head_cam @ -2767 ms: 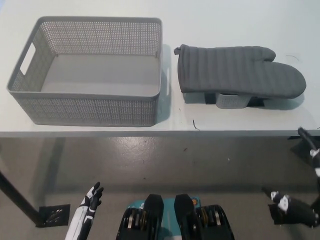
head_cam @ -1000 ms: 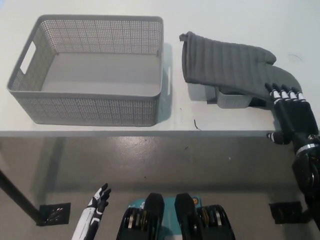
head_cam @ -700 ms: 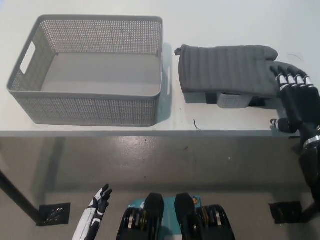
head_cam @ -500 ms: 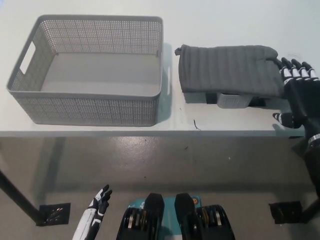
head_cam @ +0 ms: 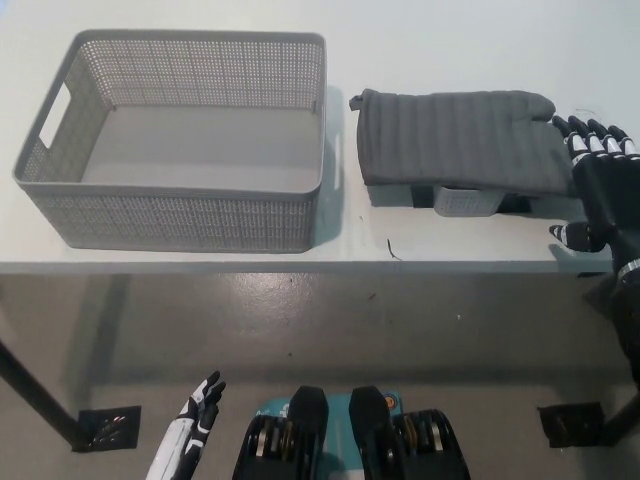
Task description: Usethe right hand to pick up a oven gloves on top of a leveled container and place it into another larger container on the left side
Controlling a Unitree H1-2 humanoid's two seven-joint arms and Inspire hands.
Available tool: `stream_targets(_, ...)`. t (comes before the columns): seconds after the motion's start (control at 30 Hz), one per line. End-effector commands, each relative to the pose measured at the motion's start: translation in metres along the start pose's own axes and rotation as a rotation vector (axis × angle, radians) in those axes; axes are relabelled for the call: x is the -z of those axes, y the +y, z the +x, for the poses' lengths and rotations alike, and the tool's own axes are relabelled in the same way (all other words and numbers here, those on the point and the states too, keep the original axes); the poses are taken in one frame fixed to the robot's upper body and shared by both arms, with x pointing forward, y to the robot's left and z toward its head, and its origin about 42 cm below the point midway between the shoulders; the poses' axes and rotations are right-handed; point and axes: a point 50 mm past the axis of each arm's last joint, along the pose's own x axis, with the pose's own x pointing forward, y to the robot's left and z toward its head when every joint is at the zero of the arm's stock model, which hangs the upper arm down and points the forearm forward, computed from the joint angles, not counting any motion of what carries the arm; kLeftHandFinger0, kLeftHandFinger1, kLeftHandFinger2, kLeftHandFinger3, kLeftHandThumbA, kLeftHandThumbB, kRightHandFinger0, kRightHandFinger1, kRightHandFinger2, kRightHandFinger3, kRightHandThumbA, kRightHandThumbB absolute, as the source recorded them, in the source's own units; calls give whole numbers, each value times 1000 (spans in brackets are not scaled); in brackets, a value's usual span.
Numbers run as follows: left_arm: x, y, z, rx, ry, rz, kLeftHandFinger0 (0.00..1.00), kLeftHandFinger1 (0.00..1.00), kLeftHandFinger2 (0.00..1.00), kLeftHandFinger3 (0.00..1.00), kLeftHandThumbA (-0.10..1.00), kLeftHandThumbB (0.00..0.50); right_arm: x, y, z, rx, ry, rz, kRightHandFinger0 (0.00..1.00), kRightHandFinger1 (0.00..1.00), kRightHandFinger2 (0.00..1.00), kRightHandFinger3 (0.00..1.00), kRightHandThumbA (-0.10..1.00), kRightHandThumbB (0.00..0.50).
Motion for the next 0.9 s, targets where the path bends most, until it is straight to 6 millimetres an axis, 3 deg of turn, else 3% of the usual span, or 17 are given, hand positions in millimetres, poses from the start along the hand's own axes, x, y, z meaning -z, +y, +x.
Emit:
stream_targets(0.0,-7,7,6,-19,-56,24,1000,1000,1000,1000,1000,500,-8,-23,28,89,-18,2,1000,1000,1000,1000,1000,307)
stream_targets(0.23,-6,6,5,-11,-54,25,1000,1000,1000,1000,1000,500,-20,-22,55,92,-22,-7,1000,1000,1000,1000,1000,324)
stream_targets(0.5,-5,3,4,0,-50,30,1000,1000,1000,1000,1000,500,-46,-42,80,129,-53,-9,1000,1000,1000,1000,1000,353)
stream_targets(0.67,-7,0,8,13,-57,37,1000,1000,1000,1000,1000,500,-62,-55,89,173,-86,11,1000,1000,1000,1000,1000,330)
stream_targets(0.73,-7,0,10,12,-56,30,1000,1000,1000,1000,1000,500,-62,-52,92,178,-87,20,1000,1000,1000,1000,1000,329)
stream_targets(0.87,-9,1,10,20,-65,27,1000,1000,1000,1000,1000,500,-40,-22,99,201,-52,45,1000,1000,1000,1000,1000,340)
